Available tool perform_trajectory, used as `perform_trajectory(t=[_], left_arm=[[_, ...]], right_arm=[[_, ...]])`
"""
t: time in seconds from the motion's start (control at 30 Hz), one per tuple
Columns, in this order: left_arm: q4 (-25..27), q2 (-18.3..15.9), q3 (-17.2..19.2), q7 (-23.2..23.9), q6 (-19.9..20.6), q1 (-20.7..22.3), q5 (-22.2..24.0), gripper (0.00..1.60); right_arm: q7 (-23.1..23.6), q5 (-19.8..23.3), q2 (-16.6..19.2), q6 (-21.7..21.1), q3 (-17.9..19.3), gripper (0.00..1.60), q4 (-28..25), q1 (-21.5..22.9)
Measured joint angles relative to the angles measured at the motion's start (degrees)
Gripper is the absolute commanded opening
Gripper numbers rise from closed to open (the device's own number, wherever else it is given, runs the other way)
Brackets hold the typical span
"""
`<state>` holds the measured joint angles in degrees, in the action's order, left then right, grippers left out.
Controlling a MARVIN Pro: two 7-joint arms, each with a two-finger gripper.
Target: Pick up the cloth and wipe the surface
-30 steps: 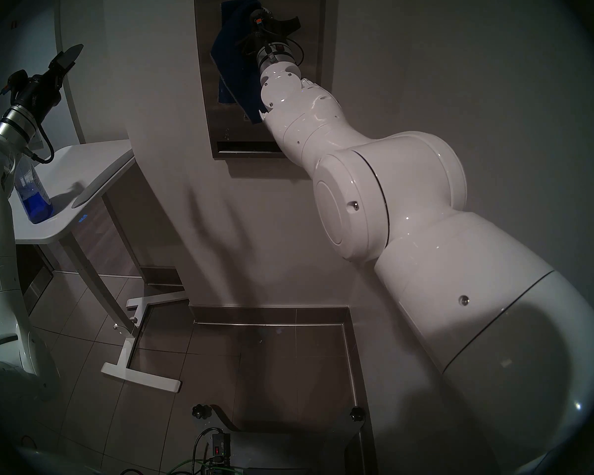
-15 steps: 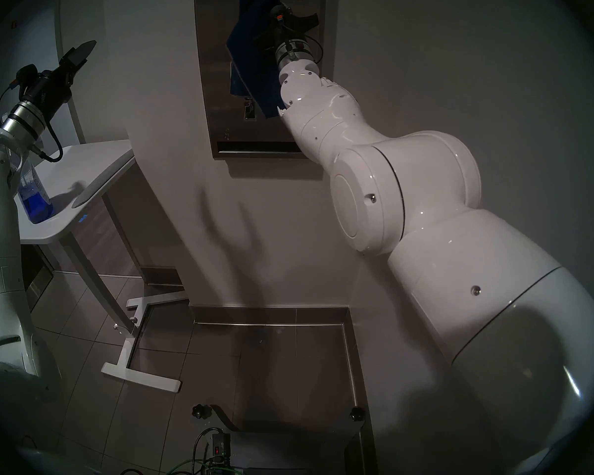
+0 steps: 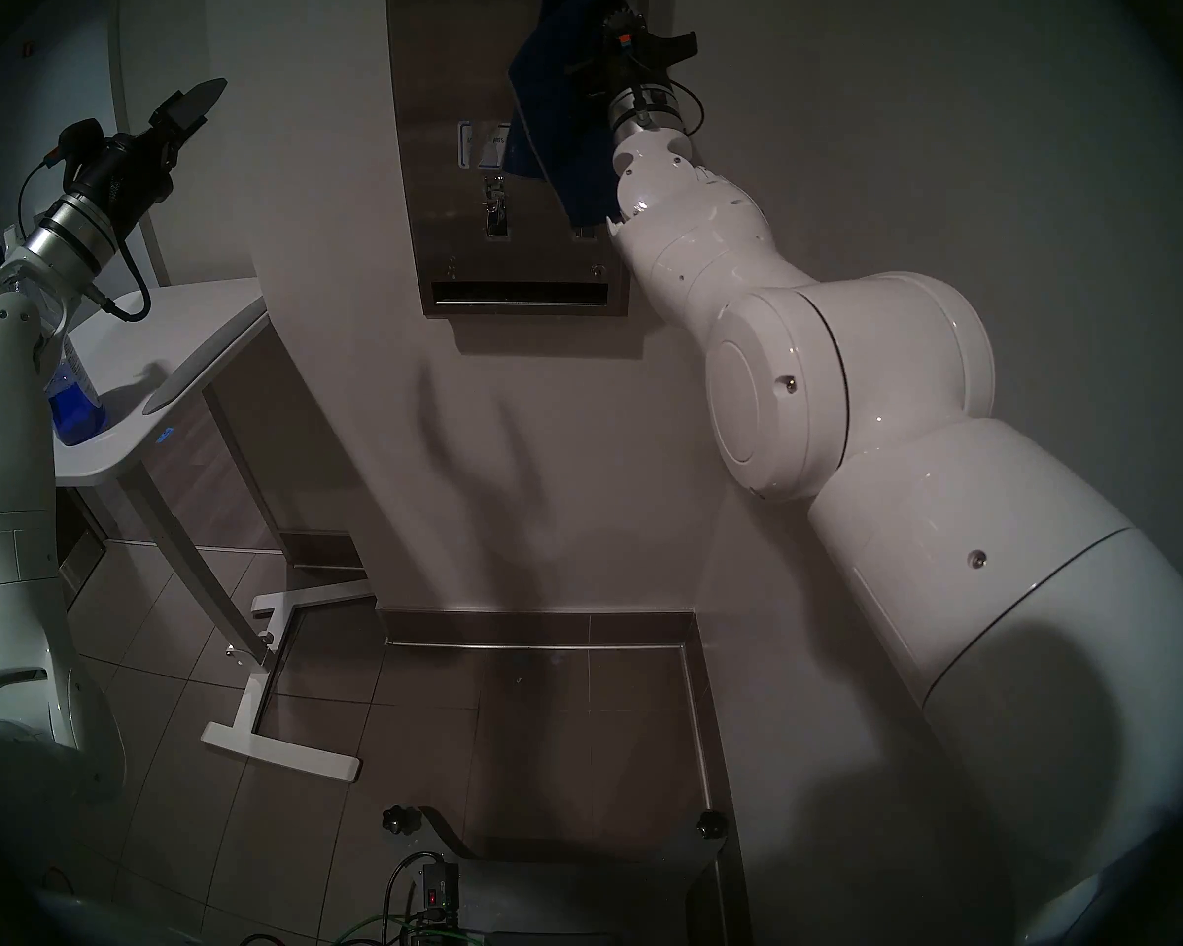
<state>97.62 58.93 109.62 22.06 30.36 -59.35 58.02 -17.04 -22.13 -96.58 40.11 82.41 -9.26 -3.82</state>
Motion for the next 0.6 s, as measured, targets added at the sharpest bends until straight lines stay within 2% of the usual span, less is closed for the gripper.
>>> perform_trajectory(t=[0.37, 0.6], left_arm=[[-4.9, -1.4, -4.3, 0.1, -2.7, 3.9, -3.3, 1.60], [-8.3, -2.2, -7.7, 0.7, -4.6, 6.7, -4.7, 1.60]], right_arm=[[-1.2, 2.4, -1.1, 4.9, 1.9, 0.00, 2.1, -2.8], [1.3, 3.4, -4.1, 6.6, 2.0, 0.00, 3.3, -3.7]])
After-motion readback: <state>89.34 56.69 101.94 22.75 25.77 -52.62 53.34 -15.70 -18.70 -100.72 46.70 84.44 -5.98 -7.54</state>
